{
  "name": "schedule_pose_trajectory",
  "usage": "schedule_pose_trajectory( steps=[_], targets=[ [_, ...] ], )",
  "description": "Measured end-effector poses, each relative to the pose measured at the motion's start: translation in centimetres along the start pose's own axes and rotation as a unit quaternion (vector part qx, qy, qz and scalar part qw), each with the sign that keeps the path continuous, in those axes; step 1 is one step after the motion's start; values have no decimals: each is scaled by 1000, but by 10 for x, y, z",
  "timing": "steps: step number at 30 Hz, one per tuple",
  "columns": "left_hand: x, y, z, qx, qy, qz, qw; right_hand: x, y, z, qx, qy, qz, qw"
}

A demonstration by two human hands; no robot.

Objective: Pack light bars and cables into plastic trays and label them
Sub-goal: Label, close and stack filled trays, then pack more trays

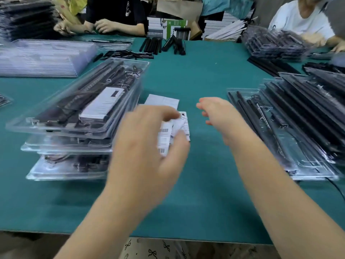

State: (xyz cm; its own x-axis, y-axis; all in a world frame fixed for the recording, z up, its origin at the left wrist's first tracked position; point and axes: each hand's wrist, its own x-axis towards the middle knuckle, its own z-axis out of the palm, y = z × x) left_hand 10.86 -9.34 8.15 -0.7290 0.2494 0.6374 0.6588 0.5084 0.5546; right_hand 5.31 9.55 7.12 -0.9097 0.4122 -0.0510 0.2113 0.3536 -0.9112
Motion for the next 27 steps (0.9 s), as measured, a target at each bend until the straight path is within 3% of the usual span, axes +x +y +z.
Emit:
schedule_pose_trajectory(
  steps=[1,3,4,7,10,13,19,23,27],
  targets=[
    [1,11,14,-71,-85,-55,992,0,9,-15,-49,8,-12,999],
    [1,30,49,-142,-264,-170,939,-2,28,-49,-162,43,-41,985],
    [5,30,68,-158,-319,-207,911,-2,39,-65,-222,70,-50,971],
    [24,30,116,-253,-391,-329,821,-8,70,-110,-329,124,-11,936],
    [35,41,158,-341,-378,-424,749,-16,91,-129,-339,118,40,932],
    [43,51,185,-360,-337,-448,746,-21,100,-125,-342,92,27,935],
    [50,60,204,-327,-302,-449,775,-30,91,-116,-255,105,17,961],
    [51,52,198,-286,-285,-426,809,-36,78,-105,-197,65,26,978],
    [47,32,179,-309,-232,-421,821,-36,71,-92,-134,10,5,991]
  ],
)
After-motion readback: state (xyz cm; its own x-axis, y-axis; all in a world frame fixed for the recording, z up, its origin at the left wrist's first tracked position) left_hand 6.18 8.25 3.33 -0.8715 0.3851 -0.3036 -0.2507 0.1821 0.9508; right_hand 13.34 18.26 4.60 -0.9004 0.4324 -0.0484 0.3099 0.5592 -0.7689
